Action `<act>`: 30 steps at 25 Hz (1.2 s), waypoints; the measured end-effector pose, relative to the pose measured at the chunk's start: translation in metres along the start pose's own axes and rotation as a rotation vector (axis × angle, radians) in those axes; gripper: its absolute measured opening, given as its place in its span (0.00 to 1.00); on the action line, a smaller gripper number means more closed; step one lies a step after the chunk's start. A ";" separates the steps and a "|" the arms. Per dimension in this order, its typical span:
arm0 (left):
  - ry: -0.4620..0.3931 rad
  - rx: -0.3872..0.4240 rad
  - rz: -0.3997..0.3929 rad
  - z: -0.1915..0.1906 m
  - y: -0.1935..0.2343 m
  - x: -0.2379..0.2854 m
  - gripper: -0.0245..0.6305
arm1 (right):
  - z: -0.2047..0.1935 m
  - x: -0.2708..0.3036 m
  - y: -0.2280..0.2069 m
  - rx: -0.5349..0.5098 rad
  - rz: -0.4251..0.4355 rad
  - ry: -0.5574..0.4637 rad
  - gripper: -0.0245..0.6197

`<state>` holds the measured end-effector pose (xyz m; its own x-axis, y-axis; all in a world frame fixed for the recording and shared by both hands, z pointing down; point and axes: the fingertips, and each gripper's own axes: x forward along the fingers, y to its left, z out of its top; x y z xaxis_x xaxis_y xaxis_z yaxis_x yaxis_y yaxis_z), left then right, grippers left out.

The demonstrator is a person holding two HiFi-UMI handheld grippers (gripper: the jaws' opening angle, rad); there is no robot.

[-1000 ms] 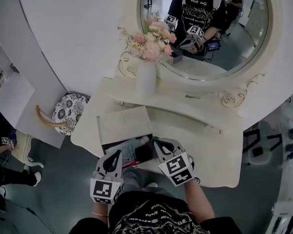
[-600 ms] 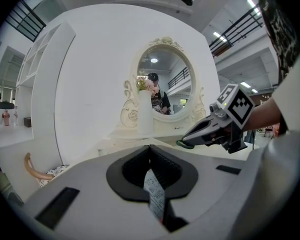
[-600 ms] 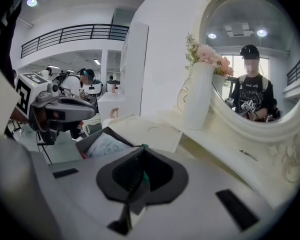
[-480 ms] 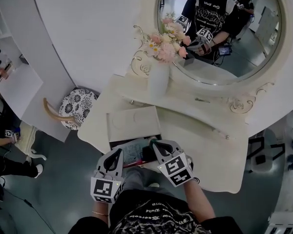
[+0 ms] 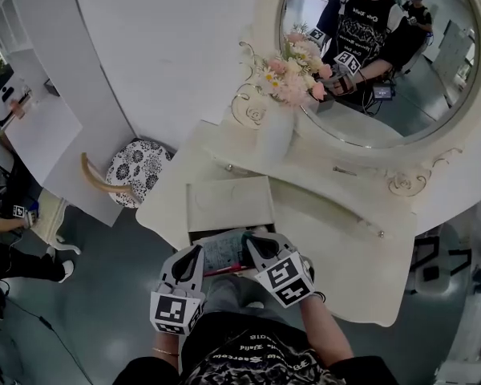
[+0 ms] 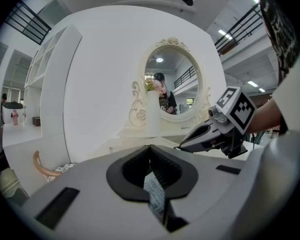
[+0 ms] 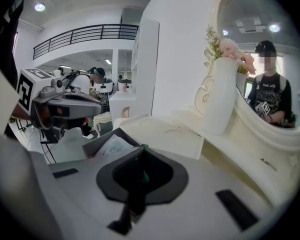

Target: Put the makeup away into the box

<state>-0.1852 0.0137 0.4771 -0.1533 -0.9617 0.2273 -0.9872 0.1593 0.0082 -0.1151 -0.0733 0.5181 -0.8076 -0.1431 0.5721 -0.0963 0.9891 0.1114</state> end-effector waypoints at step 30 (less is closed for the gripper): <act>0.050 -0.037 0.037 -0.010 0.015 -0.012 0.06 | 0.009 0.040 0.039 -0.042 0.149 0.058 0.05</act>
<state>-0.1981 0.0303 0.4839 -0.1865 -0.9428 0.2763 -0.9784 0.2036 0.0344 -0.1564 -0.0405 0.5385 -0.7760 0.0023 0.6307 0.0475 0.9974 0.0548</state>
